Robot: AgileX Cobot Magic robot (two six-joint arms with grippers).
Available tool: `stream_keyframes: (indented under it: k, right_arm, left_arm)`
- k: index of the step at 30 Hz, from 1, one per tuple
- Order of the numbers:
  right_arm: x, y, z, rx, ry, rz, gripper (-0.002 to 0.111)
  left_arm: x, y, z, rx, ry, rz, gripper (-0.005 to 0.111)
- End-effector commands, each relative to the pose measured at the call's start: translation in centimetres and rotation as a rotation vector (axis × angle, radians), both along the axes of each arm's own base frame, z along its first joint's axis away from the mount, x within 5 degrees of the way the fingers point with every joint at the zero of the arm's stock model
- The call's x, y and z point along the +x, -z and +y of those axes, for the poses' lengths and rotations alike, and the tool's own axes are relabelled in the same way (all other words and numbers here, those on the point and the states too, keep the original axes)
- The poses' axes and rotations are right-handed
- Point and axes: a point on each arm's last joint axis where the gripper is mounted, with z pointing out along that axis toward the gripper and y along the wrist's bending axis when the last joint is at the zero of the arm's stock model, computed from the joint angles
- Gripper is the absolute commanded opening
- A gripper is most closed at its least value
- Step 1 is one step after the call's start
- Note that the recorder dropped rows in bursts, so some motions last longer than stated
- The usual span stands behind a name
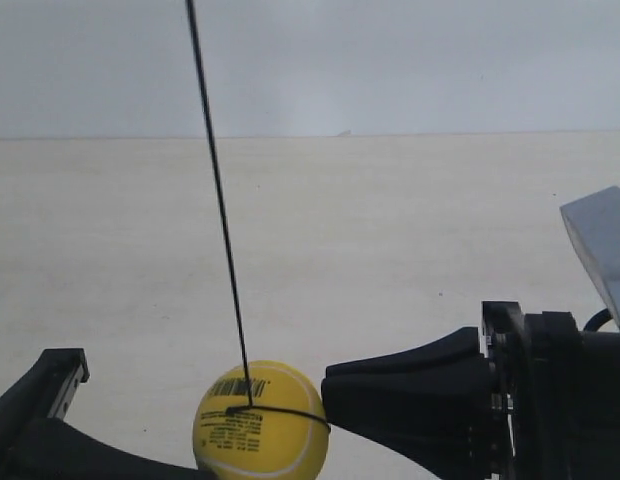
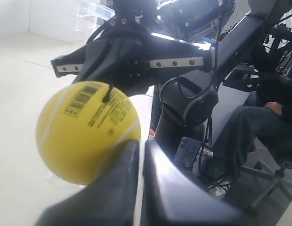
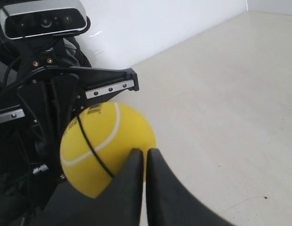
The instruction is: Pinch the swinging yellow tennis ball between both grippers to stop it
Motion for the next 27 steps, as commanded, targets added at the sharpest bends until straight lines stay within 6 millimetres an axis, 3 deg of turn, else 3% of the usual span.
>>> stream_keyframes:
  k: [1, 9, 27]
  right_arm:
    - [-0.98, -0.54, 0.28, 0.043, -0.110, -0.024, 0.000]
    - [-1.03, -0.53, 0.29, 0.043, -0.115, -0.019, 0.000]
    - [-1.07, -0.43, 0.28, 0.029, -0.122, -0.039, 0.000]
  left_arm:
    - [0.93, -0.04, 0.08, -0.005, -0.097, 0.013, 0.005]
    - [1.64, 0.58, 0.32, 0.062, -0.180, 0.029, 0.005]
    - [1.68, 0.54, 0.33, 0.057, -0.184, 0.030, 0.005]
